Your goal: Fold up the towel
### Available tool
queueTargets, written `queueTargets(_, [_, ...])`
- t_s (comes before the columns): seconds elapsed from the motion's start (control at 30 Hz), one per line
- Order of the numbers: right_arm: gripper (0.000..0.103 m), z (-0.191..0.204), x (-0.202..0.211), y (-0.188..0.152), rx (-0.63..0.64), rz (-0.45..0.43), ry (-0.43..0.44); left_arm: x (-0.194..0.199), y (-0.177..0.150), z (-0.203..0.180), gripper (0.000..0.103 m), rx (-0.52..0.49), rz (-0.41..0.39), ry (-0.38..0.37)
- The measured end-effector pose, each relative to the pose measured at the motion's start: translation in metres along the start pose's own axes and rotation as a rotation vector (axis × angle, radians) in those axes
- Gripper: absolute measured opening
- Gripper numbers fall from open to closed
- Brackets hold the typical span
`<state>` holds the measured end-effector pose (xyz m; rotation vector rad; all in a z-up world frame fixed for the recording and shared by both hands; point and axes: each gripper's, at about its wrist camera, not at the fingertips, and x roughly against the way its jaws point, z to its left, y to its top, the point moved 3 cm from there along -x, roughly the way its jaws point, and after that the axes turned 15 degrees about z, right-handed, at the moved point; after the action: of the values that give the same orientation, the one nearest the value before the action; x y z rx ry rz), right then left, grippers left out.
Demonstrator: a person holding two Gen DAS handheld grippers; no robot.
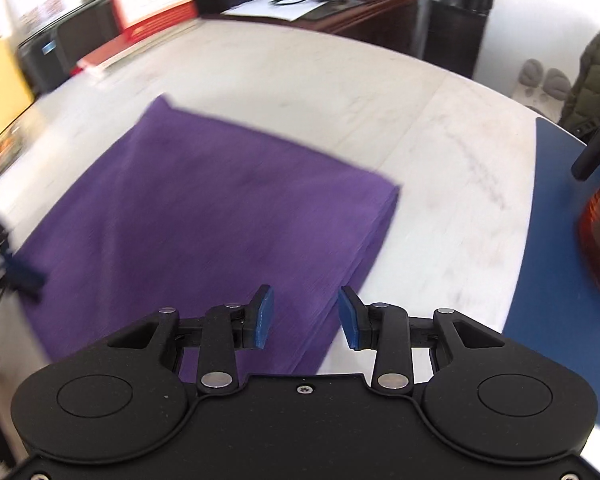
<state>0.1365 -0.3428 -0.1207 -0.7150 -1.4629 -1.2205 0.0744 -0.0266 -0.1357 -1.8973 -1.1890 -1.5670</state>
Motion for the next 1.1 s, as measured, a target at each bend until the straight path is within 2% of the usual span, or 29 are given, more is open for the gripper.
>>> queueTargets(0.1, [0.030, -0.011, -0.014, 0.010, -0.012, 0.017, -0.008, 0.001, -0.001, 0.002, 0.014, 0.000, 0.019, 0.004])
queueTargets(0.27, [0.030, -0.012, -0.022, 0.006, -0.007, 0.027, -0.005, 0.001, 0.001, 0.003, 0.014, 0.005, 0.037, 0.004])
queueTargets(0.37, [0.023, -0.012, -0.020, 0.004, 0.005, 0.024, -0.012, 0.001, 0.003, 0.003, 0.014, 0.000, 0.044, 0.005])
queueTargets(0.63, [0.023, -0.007, -0.020, 0.009, 0.019, 0.032, -0.030, 0.002, 0.006, 0.006, 0.014, -0.015, 0.054, -0.003])
queueTargets(0.67, [0.022, -0.007, -0.021, 0.009, 0.017, 0.033, -0.029, 0.002, 0.006, 0.006, 0.014, -0.016, 0.055, -0.004])
queueTargets(0.7, [0.014, -0.007, -0.022, 0.009, 0.016, 0.035, -0.028, 0.002, 0.006, 0.006, 0.014, -0.017, 0.055, -0.005])
queueTargets(0.87, [0.006, -0.006, -0.024, 0.012, 0.022, 0.047, -0.038, 0.003, 0.008, 0.006, 0.014, -0.020, 0.054, -0.010])
queueTargets(1.1, [0.004, -0.009, -0.022, 0.014, 0.015, 0.035, -0.058, 0.004, 0.009, 0.007, 0.014, -0.026, 0.053, -0.013])
